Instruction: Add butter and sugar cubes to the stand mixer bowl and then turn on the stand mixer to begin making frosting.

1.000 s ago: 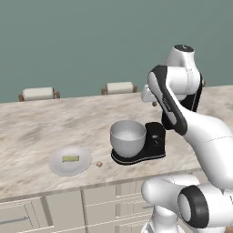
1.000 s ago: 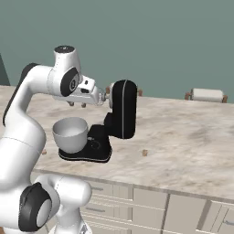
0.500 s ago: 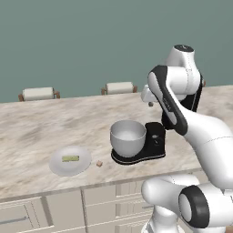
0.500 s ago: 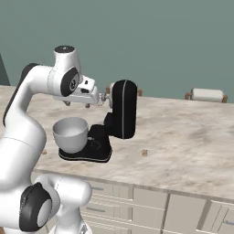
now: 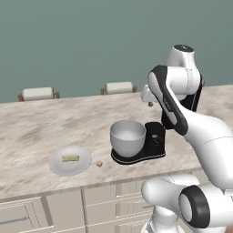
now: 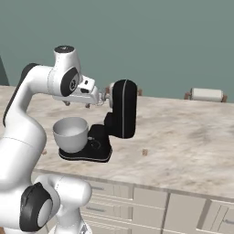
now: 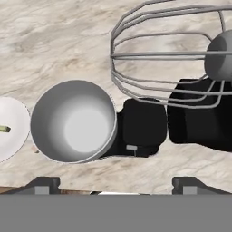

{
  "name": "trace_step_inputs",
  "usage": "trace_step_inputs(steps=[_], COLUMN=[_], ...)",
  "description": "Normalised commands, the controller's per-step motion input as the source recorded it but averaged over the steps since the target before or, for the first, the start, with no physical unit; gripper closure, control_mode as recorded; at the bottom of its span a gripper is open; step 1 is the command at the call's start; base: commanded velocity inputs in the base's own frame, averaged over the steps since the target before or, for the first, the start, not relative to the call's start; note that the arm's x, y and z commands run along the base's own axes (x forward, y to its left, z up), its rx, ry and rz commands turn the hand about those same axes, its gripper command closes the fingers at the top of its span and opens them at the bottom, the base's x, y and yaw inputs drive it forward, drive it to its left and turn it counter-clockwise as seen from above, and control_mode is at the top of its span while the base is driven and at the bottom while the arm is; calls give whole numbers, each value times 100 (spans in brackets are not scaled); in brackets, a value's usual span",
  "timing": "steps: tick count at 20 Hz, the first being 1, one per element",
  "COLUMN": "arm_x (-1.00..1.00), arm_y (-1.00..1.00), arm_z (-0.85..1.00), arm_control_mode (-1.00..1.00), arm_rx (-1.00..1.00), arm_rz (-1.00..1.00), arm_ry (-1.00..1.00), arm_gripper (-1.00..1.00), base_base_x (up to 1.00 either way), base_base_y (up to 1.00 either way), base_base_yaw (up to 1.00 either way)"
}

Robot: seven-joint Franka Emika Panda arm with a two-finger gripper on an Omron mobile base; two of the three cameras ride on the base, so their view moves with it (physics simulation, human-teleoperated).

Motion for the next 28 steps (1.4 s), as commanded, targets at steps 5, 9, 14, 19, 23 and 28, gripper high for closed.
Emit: trace_step_inputs(steps=[5, 9, 14, 19, 23, 28], arm_x=[0, 0, 0, 0, 0, 0], arm_y=[0, 0, 0, 0, 0, 0], arm_z=[0, 0, 0, 0, 0, 0], arm_control_mode=[100, 100, 100, 100, 100, 100], arm_rx=[0, 0, 0, 0, 0, 0], arm_rz=[0, 0, 0, 0, 0, 0], arm_ry=[0, 0, 0, 0, 0, 0], arm_gripper=[-100, -100, -100, -100, -100, -100], base_base_x=[-27, -31, -33, -21, -20, -18], base_base_y=[15, 19, 36, 42, 40, 41], base_base_yaw=[-9, -15, -19, -18, -16, -16])
